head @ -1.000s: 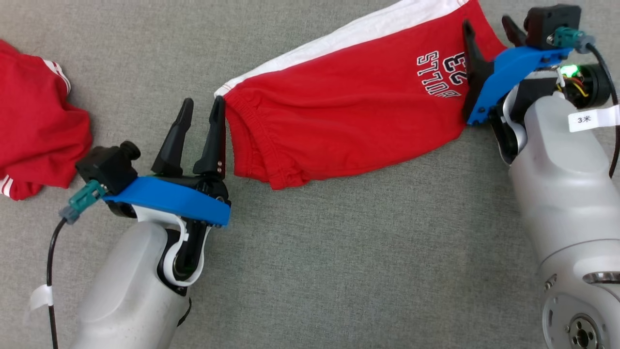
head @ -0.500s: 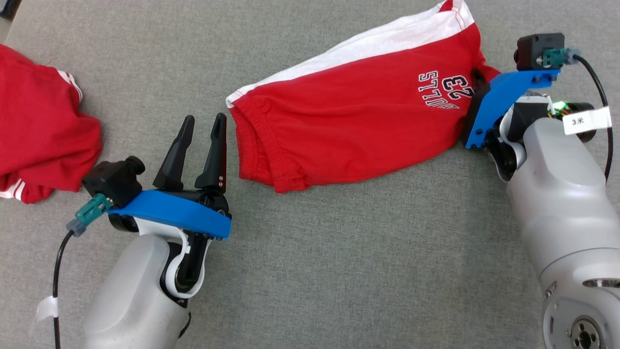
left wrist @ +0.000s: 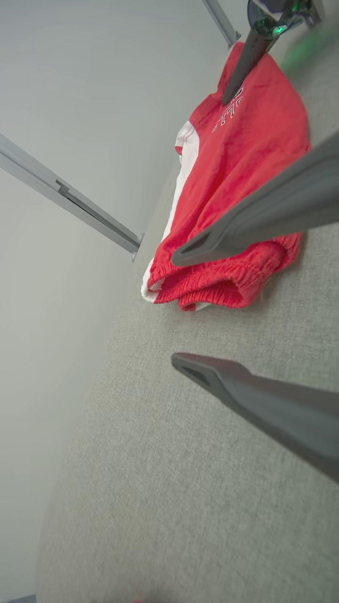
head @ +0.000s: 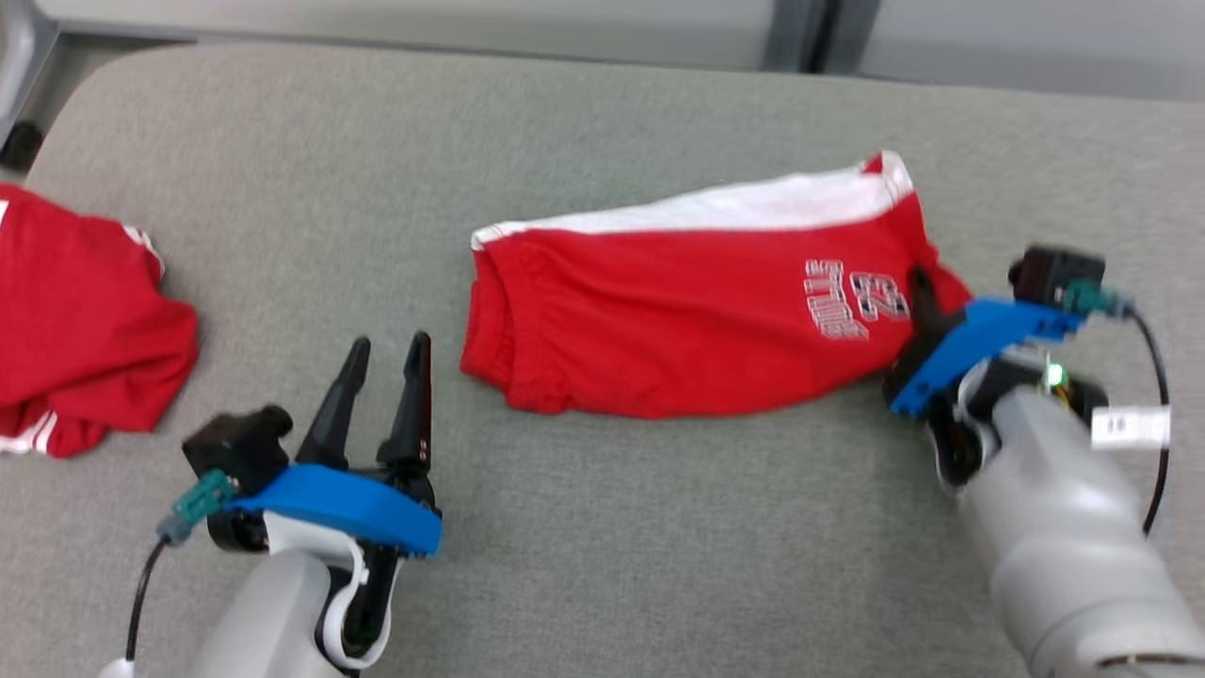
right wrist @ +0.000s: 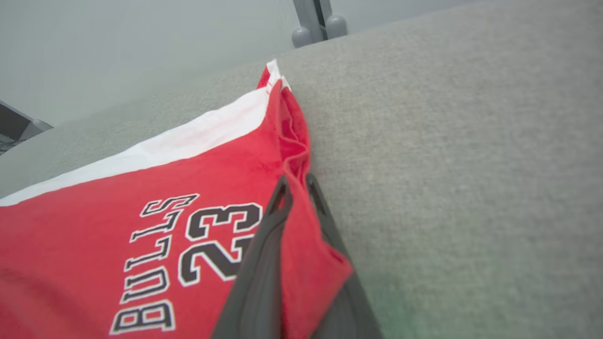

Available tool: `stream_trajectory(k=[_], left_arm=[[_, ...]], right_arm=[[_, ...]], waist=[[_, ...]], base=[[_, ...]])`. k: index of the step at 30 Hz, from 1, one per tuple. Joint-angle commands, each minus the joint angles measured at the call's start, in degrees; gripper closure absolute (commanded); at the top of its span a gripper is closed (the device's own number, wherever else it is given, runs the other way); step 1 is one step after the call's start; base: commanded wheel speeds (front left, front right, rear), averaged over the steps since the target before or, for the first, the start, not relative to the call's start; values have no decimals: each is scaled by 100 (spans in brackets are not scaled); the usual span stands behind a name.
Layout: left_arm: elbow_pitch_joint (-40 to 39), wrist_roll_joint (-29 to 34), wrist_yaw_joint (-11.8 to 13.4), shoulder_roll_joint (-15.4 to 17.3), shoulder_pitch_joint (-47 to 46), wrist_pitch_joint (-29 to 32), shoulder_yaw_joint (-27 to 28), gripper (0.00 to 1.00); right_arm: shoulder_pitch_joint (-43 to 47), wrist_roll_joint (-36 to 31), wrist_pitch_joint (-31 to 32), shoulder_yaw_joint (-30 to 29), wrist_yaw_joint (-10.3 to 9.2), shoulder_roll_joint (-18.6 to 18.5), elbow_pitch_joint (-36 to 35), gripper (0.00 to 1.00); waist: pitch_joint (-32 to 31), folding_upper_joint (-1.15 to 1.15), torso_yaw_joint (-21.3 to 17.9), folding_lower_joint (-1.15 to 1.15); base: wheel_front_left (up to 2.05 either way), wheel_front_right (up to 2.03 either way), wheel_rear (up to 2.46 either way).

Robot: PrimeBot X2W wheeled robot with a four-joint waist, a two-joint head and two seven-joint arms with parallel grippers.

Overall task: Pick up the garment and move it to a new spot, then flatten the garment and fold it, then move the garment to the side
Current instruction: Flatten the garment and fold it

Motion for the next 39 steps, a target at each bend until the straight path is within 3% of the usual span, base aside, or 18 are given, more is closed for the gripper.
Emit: stream_trajectory(k=[1, 12, 20, 24, 28, 34, 35, 36, 37, 39], left_arm=[[26, 61, 7, -29, 122, -12, 36, 0], [207, 387, 7, -229, 921, -12, 433, 0], [229, 407, 7, -259, 905, -12, 407, 0], [250, 372, 7, -272, 840, -12, 305, 0], [282, 354, 7, -283, 810, -12, 190, 0], [353, 355, 7, -285, 809, -12, 111, 0], [367, 364, 7, -293, 796, -12, 112, 0], [367, 364, 7, -293, 796, -12, 112, 0], [372, 377, 7, -303, 775, -12, 110, 0], [361, 409, 7, -294, 757, -12, 108, 0]], right_arm=[[299, 164, -73, 110, 1, -28, 21, 100], [1933, 1480, -246, 853, 1, -128, -1113, 100], [1946, 1700, -166, 1543, 2, -87, -2265, 100], [1829, 1832, -6, 2231, 2, -20, -2776, 100], [1915, 2546, 152, 3389, 2, -22, -3340, 100], [2009, 3318, 95, 4702, 2, -42, -3381, 100], [1992, 3394, 48, 4887, 2, -40, -3329, 67], [1992, 3394, 48, 4887, 2, -40, -3329, 67], [1967, 3487, -40, 5051, 2, -26, -3334, 0], [1956, 3740, -179, 5353, 2, -21, -3375, 0]], waist=[[-328, 1, -272, 1], [-966, 1, -635, 1], [-869, 1, -467, 1], [-832, 1, -271, 1], [-828, 1, -34, 1], [-878, 1, 148, 1], [-885, 1, 162, 1], [-885, 1, 162, 1], [-887, 1, 170, 1], [-895, 1, 150, 1]], base=[[0, 0, 0], [0, 0, 0], [0, 0, 0], [0, 0, 0], [0, 0, 0], [0, 0, 0], [0, 0, 0], [0, 0, 0], [0, 0, 0], [0, 0, 0]])
